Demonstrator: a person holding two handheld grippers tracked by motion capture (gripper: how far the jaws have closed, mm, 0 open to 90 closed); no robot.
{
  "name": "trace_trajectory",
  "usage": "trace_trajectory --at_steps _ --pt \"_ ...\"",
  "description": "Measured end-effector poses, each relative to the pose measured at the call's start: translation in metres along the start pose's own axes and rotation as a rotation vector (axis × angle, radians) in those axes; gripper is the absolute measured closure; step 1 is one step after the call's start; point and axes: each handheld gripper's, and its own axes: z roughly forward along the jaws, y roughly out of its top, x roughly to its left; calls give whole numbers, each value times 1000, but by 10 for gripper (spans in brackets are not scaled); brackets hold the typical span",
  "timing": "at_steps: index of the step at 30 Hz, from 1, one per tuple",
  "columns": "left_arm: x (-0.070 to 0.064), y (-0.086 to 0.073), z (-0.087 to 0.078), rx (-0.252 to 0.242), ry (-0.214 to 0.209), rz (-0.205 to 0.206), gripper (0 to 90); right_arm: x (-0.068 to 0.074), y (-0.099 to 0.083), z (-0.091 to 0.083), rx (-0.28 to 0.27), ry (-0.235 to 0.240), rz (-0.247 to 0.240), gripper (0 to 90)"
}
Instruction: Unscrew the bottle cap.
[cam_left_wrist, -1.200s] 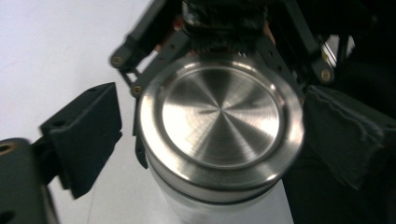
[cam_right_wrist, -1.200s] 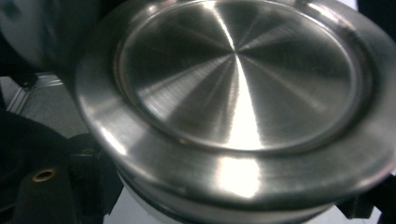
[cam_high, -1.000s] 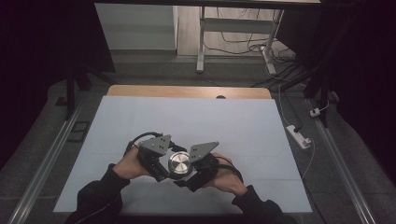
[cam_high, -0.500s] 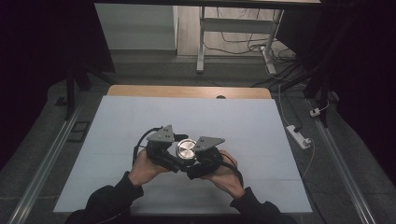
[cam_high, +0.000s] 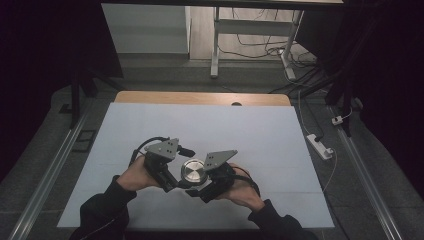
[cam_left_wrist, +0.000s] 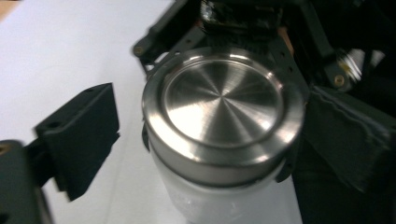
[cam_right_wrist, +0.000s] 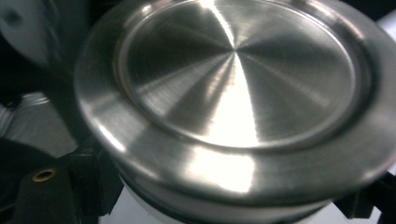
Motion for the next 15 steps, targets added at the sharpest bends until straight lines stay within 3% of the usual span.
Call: trace_trajectory --at_steps 3,6,7,8,9,10,11,13,15 --pt "-4 0 2 -9 -12 39 186 3 1 1 7 1 -20 144" --pt "-5 1 3 -23 41 11 187 2 1 -1 6 -27 -11 144" --pt "-4 2 4 -29 64 -8 188 -1 1 -2 2 -68 7 144" --pt "-4 2 6 -32 96 -33 188 -1 1 -2 2 -68 7 144" --pt "-5 5 11 -31 168 -79 188 -4 1 -3 15 -136 34 144" --pt "-5 6 13 -28 204 -102 188 -5 1 -3 16 -165 52 144" --pt "-5 6 13 -28 204 -102 188 -6 0 -3 18 -194 75 144" --pt "-7 9 20 -16 287 -144 187 -7 0 -2 26 -271 104 144" --pt "-9 11 26 -1 347 -154 185 -9 -2 -1 25 -306 122 144"
